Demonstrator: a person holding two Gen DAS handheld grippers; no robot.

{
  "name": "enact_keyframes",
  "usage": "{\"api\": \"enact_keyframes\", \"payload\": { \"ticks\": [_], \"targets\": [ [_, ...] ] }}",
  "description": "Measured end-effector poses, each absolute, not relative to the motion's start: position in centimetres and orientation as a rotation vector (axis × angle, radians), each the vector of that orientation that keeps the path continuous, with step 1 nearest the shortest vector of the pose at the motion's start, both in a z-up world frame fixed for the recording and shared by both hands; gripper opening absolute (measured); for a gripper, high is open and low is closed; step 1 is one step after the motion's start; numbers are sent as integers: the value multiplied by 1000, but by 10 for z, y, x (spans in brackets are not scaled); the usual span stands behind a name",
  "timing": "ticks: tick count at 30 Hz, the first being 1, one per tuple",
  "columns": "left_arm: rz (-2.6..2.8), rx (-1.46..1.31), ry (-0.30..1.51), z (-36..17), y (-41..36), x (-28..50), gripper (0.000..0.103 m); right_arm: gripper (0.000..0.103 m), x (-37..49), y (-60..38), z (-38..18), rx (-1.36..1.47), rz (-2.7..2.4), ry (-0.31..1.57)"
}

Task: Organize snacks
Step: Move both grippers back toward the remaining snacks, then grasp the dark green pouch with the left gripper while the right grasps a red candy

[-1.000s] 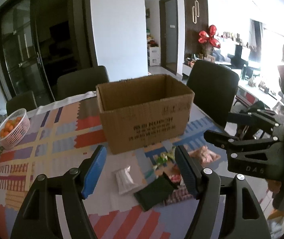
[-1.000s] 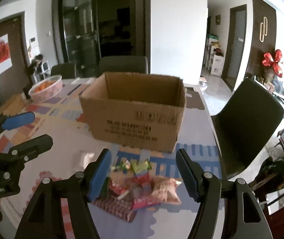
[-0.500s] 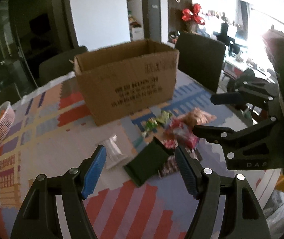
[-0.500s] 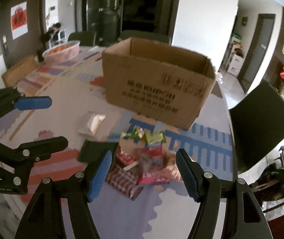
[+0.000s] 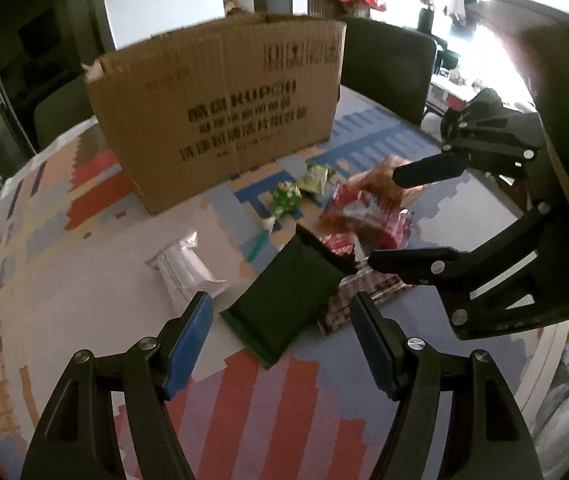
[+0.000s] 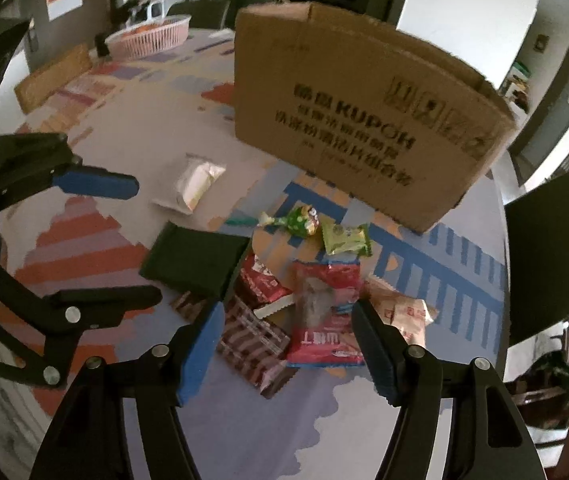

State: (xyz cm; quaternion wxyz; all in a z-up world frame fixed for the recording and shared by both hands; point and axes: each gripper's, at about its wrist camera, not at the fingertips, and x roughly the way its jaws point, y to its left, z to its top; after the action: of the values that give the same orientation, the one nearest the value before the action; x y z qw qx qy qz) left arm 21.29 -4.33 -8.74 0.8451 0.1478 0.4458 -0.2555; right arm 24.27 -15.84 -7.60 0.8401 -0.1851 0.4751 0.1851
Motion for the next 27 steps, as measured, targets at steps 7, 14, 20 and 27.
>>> {"api": "enact_keyframes", "payload": {
  "ticks": [7, 14, 20, 27],
  "targets": [
    [-577, 309, 992, -110, -47, 225, 70, 59, 255, -156, -93, -421, 415, 1052],
    [-616, 312, 1000, -117, -52, 238, 70, 52, 264, -154, -102, -422, 460, 1088],
    [-638, 275, 1021, -123, -53, 248, 69, 48, 273, -152, -108, -406, 498, 1111],
    [-636, 212, 1011, -122, -46, 250, 59, 46, 279, -148, -110, -418, 518, 1104]
  ]
}}
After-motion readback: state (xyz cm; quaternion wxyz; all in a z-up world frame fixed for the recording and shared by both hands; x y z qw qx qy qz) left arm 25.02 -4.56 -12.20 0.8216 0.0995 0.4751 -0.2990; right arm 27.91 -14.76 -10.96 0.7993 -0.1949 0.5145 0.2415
